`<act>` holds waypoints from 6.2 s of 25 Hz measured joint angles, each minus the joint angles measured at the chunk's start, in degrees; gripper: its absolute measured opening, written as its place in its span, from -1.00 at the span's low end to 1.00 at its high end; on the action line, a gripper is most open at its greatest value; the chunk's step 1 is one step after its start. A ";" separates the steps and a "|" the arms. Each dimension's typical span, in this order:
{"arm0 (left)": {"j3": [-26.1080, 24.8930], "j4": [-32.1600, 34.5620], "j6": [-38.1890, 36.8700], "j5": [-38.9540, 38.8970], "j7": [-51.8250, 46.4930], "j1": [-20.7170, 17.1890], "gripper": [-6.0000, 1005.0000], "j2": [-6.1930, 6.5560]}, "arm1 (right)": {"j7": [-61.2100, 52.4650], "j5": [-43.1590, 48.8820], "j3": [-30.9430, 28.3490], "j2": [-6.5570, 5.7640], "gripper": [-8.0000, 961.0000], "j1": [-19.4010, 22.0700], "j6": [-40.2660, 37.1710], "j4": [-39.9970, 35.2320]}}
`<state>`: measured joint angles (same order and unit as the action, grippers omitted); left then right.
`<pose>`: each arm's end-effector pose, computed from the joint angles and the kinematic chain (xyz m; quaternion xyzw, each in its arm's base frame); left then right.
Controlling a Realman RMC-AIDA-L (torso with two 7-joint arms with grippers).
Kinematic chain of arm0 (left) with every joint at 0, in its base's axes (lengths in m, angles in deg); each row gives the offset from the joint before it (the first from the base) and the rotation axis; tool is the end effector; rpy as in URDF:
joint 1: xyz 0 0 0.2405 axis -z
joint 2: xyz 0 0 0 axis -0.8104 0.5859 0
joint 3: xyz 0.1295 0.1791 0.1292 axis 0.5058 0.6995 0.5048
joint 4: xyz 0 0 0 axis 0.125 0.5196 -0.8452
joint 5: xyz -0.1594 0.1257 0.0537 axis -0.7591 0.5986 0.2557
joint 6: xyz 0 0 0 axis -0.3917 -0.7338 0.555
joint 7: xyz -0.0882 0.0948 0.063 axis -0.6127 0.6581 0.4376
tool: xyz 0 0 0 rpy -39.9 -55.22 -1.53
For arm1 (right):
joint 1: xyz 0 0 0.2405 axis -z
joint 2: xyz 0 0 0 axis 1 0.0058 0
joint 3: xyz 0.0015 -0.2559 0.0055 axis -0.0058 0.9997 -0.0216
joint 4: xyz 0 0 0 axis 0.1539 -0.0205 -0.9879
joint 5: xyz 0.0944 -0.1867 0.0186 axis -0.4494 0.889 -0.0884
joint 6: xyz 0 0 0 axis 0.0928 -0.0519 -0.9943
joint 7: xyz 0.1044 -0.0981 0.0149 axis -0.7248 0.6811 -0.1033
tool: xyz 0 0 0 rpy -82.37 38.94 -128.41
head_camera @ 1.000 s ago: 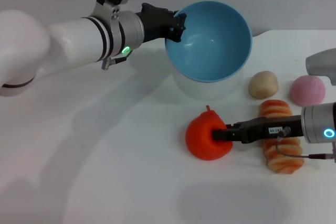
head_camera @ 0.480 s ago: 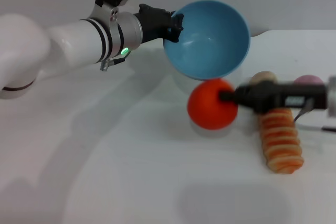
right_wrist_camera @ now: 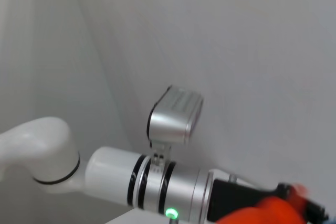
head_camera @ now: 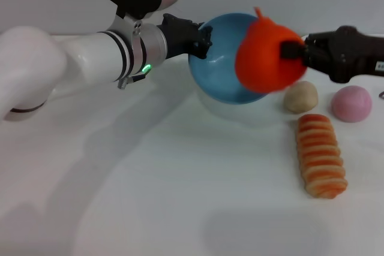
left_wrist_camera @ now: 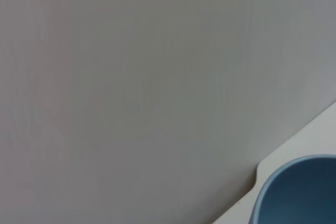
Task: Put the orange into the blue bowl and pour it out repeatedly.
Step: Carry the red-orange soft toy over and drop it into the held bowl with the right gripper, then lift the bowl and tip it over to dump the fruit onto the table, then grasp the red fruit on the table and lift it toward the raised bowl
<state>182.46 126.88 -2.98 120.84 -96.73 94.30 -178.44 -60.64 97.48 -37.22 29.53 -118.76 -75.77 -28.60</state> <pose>-0.1479 0.4274 -0.0883 -0.9058 -0.1944 -0.1233 0.3556 0.2054 0.3451 0.0613 -0.9165 0.2109 0.3182 0.1199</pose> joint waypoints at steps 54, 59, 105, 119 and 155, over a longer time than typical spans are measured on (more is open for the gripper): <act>9.10 9.55 1.77 -0.17 -7.42 -2.52 -0.99 -0.06 | 15.11 -1.85 0.16 0.28 -0.95 -2.07 19.78 11.92; 10.08 9.58 1.93 -0.17 -7.44 -3.06 -0.99 -0.06 | 15.12 -1.86 0.16 0.27 -0.95 -1.89 20.34 13.04; 10.79 9.71 9.45 0.33 0.36 -2.78 -0.99 0.17 | 15.18 -16.13 -5.65 -0.02 0.06 8.59 13.53 11.39; 31.60 17.25 36.89 18.70 19.77 -6.78 -0.99 0.05 | 25.97 -16.22 -13.95 0.40 0.06 13.63 22.26 19.90; 5.35 7.51 12.11 14.66 -13.40 -1.09 -0.99 0.35 | -12.17 13.29 -14.06 -1.52 0.06 6.92 14.31 7.71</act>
<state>187.82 134.40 9.13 135.50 -110.13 93.21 -178.10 -72.81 110.77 -51.28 28.01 -111.84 -61.45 -20.89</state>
